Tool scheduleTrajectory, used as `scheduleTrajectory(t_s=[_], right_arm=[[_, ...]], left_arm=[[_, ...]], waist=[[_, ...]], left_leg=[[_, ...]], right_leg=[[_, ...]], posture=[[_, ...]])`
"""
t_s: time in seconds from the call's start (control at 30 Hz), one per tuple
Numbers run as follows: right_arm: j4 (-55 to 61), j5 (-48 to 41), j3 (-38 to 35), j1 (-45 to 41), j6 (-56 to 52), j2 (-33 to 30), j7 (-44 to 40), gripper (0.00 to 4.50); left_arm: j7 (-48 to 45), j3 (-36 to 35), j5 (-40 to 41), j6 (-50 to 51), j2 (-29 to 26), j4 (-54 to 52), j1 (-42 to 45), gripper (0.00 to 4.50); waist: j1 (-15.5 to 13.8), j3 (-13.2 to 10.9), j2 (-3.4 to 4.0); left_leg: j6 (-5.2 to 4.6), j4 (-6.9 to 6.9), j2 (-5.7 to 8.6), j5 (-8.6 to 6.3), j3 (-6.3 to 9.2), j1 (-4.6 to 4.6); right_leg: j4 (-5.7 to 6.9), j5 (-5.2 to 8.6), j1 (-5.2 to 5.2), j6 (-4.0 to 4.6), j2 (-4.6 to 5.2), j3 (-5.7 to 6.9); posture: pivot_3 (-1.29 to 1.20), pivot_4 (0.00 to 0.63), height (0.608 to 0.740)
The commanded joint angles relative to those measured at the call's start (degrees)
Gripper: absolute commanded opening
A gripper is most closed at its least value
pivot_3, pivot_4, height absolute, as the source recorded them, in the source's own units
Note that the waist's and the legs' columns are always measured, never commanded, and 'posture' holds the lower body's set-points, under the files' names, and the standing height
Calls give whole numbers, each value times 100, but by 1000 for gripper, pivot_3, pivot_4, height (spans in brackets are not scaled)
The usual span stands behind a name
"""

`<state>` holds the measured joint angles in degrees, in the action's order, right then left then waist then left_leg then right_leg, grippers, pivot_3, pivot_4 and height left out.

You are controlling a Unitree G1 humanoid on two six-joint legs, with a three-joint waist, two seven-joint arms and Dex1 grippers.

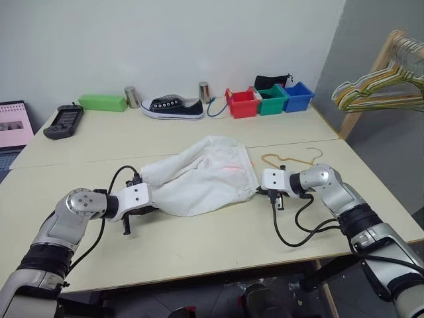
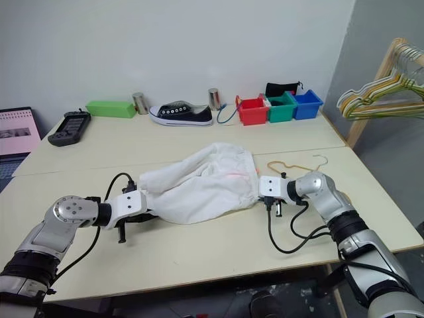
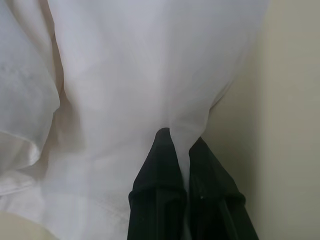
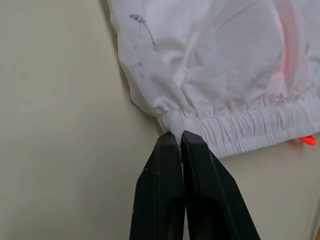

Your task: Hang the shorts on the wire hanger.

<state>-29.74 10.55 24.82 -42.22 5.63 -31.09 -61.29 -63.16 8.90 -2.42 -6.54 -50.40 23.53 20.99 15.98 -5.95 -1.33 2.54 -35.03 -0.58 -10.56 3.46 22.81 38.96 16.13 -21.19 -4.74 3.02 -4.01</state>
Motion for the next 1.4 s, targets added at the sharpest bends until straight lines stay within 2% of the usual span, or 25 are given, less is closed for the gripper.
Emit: scheduleTrajectory(t_s=[0.03, 0.13, 0.23, 0.37, 0.47, 0.6, 0.67, 0.77, 0.87, 0.9, 0.93, 0.97, 1.0, 1.03, 1.07, 1.1, 1.17, 1.27, 1.4], right_arm=[[90, 45, -134, -191, 91, -21, 4, 0], [294, -48, -176, -168, -2, -69, -130, 0], [1068, -404, -266, 78, -379, -376, -728, 0], [2413, -993, -333, 607, -1075, -1077, -1697, 0], [3628, -1800, -408, 963, -2040, -1856, -2700, 0], [3945, -2444, -348, 792, -2783, -2227, -3101, 0], [3578, -2449, -339, 490, -2901, -2010, -3008, 0], [881, -1898, -621, -1172, -2419, -542, -1245, 0], [-1583, -1361, -1126, -2826, -1531, 474, 1337, 0], [-2173, -1187, -1248, -3262, -1154, 648, 2252, 0], [-2604, -1064, -1317, -3548, -860, 755, 2828, 0], [-2947, -718, -1275, -3844, -332, 771, 3869, 0], [-3117, -505, -1343, -4112, 185, 756, 4754, 0], [-3240, -319, -1358, -4306, 643, 746, 5388, 0], [-3290, -188, -1363, -4427, 1039, 770, 5802, 0], [-3342, -153, -1375, -4466, 1278, 818, 5918, 0], [-3360, -119, -1338, -4349, 1645, 938, 5794, 0], [-3229, -172, -1205, -3855, 1661, 1122, 4933, 0], [-2455, -320, -1019, -2869, 1168, 1201, 3450, 0]], left_arm=[[23, -124, 5, 10, -70, -160, 39, 40], [-15, -158, 55, 117, -126, -386, -112, 40], [-419, -363, 524, 698, -356, -1274, -571, 40], [-1209, -676, 1418, 1761, -997, -2941, -1465, 40], [-1935, -1250, 2473, 2691, -1656, -3957, -1993, 40], [-2186, -1358, 2668, 2896, -1914, -3778, -1787, 40], [-2083, -1111, 2326, 2651, -1793, -3224, -1312, 40], [-413, -348, 691, 1433, -754, -205, 1182, 40], [2044, 30, -536, 506, -38, 2479, 3464, 40], [2850, 136, -862, 214, 76, 3093, 4037, 40], [3365, 221, -1085, -37, 150, 3543, 4412, 40], [3966, 309, -1321, -320, 202, 3895, 4807, 40], [4963, 315, -1561, -596, 225, 4091, 5272, 40], [5690, 277, -1686, -811, 241, 4240, 5641, 40], [6399, 299, -1883, -1011, 215, 4296, 5941, 40], [6760, 310, -1983, -1161, 202, 4349, 6100, 40], [6891, 343, -2081, -1384, 201, 4417, 6188, 40], [5818, 301, -1898, -1207, 267, 4529, 6002, 40], [3951, 136, -1395, -1027, 146, 3938, 5253, 40]], waist=[[0, 0, 0], [0, 0, 0], [2, 0, 1], [-48, 0, -1], [-146, -2, 0], [-176, 0, 8], [-167, 2, 5], [-121, 1, -3], [-44, 0, -25], [-41, 0, -24], [-41, 1, -25], [-52, 8, -24], [-79, 12, -28], [-115, 13, -29], [-137, 14, -27], [-143, 19, -25], [-120, 24, -21], [-3, 49, -4], [75, 48, -5]], left_leg=[[0, 0, 0, 0, 0, 0], [0, 0, 0, 0, 0, -1], [0, 0, -1, 0, -1, 0], [1, 3, -6, -1, 1, 10], [4, 10, -10, -4, -1, 19], [11, 10, -14, -9, -1, -2], [13, 10, -15, -10, -1, -22], [45, 6, -8, -30, 2, -65], [29, 19, 10, -18, 58, -72], [16, 17, 17, 16, 86, -69], [38, 19, 20, 74, 120, -57], [42, 17, 20, 81, 138, -32], [41, 19, 21, 85, 148, 5], [47, 19, 21, 88, 148, 49], [58, 18, 22, 82, 140, 105], [64, 19, 23, 84, 135, 152], [101, 27, 29, 98, 110, 220], [102, 96, 105, 96, 84, 203], [96, 99, 116, 93, 77, 197]], right_leg=[[0, 0, 0, 0, 0, 0], [0, 0, 0, 0, 0, 0], [0, 0, -4, 0, 0, -3], [-1, 4, -10, 6, 1, -1], [-4, 25, -18, 18, 1, 2], [4, 58, -7, 50, 2, 16], [2, 65, -1, 62, 3, 22], [-5, 56, 22, 58, 4, 28], [-48, -30, 79, 32, 1, 55], [-62, -91, 86, 40, -1, 69], [-57, -123, 75, 7, -2, 94], [-51, -117, 51, 16, 0, 113], [-52, -114, -11, 19, 2, 122], [-31, -115, -41, 23, 8, 133], [2, -123, -115, 41, 20, 136], [7, -125, -165, 46, 28, 134], [9, -127, -255, 48, 48, 132], [-1, -95, -253, -4, 123, 128], [-42, -92, -217, -8, 131, 133]], posture=[[-188, 9, 740], [-187, 11, 740], [-176, 16, 740], [-161, 20, 740], [-155, 19, 740], [-153, 8, 740], [-151, 4, 740], [-163, 0, 740], [-165, 0, 740], [-173, 0, 740], [-173, 0, 740], [-186, 0, 740], [-192, 0, 740], [-195, 0, 740], [-197, 0, 740], [-197, 0, 740], [-189, 0, 740], [-179, 0, 740], [-158, 5, 740]])
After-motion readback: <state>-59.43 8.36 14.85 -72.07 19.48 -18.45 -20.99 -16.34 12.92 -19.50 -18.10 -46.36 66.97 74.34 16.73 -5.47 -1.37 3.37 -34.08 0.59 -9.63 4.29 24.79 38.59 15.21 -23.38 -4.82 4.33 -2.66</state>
